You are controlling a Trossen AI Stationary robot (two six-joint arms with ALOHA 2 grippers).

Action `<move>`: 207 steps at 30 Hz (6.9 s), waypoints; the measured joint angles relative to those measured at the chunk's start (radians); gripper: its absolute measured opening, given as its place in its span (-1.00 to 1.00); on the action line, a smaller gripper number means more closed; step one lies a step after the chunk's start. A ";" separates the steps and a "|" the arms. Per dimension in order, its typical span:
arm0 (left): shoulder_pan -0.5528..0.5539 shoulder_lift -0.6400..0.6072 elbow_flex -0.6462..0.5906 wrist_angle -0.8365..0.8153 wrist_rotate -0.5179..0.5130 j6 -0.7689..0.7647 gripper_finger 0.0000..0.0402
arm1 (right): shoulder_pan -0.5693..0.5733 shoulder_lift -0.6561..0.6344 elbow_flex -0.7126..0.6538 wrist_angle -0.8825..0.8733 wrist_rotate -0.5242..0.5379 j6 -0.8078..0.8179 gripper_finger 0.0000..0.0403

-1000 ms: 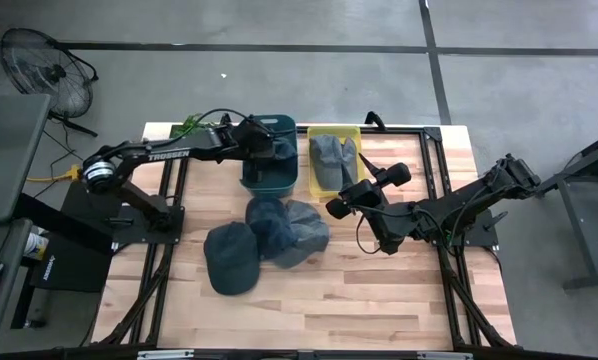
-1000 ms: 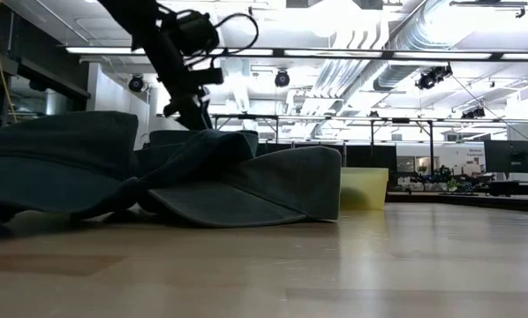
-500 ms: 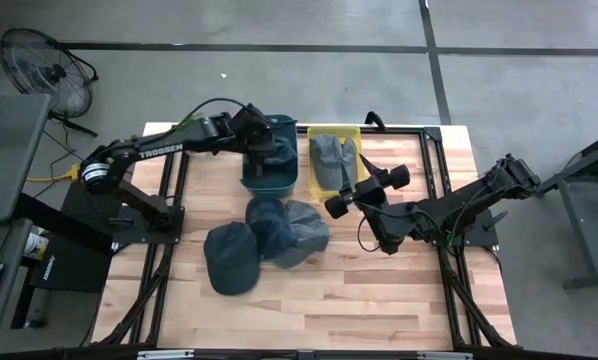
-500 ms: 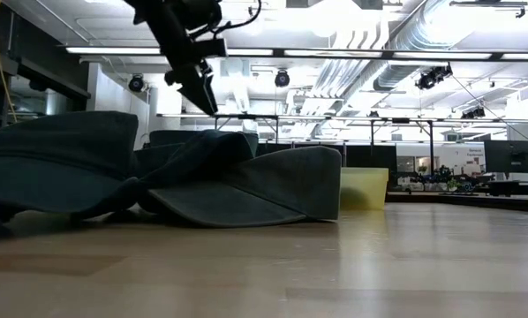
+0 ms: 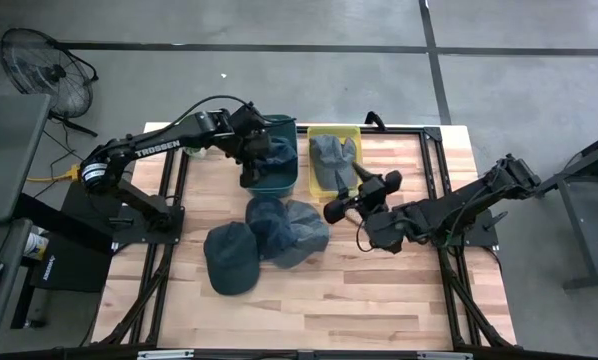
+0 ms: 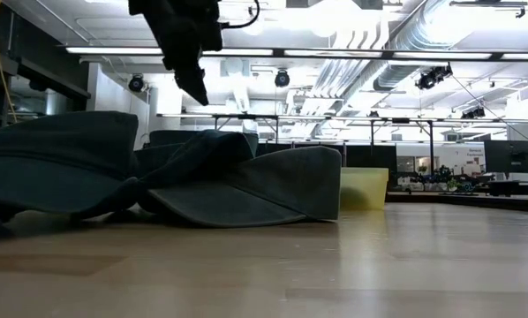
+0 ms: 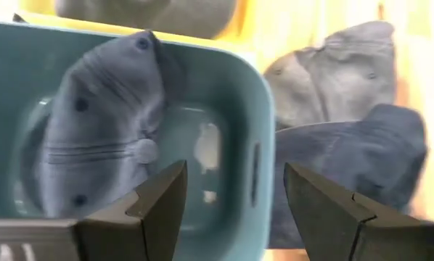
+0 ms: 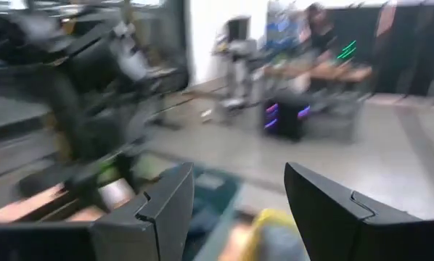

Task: Pick & Place hat
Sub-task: Put the gray cap into the yellow bin

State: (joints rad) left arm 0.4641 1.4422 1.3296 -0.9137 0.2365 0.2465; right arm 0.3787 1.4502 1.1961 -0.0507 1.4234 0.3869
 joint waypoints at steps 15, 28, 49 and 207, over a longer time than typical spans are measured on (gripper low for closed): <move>-0.002 -0.014 -0.001 0.017 0.205 -0.098 0.12 | -0.164 0.010 0.000 -0.641 -0.934 0.733 0.04; -0.027 -0.014 -0.001 0.057 0.216 -0.075 0.12 | -0.071 0.034 -0.043 -0.704 -0.945 0.972 0.04; -0.026 -0.014 -0.001 0.049 0.278 -0.042 0.12 | -0.073 -0.060 -0.657 0.253 -1.041 0.972 0.09; -0.046 0.146 0.000 0.608 0.867 -0.376 0.12 | -0.156 -0.079 0.650 -0.978 -1.134 -0.206 -1.00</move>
State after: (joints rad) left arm 0.4180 1.5885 1.3296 -0.3055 1.1036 -0.1296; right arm 0.2230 1.3708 1.8457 -1.0288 0.2890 0.1806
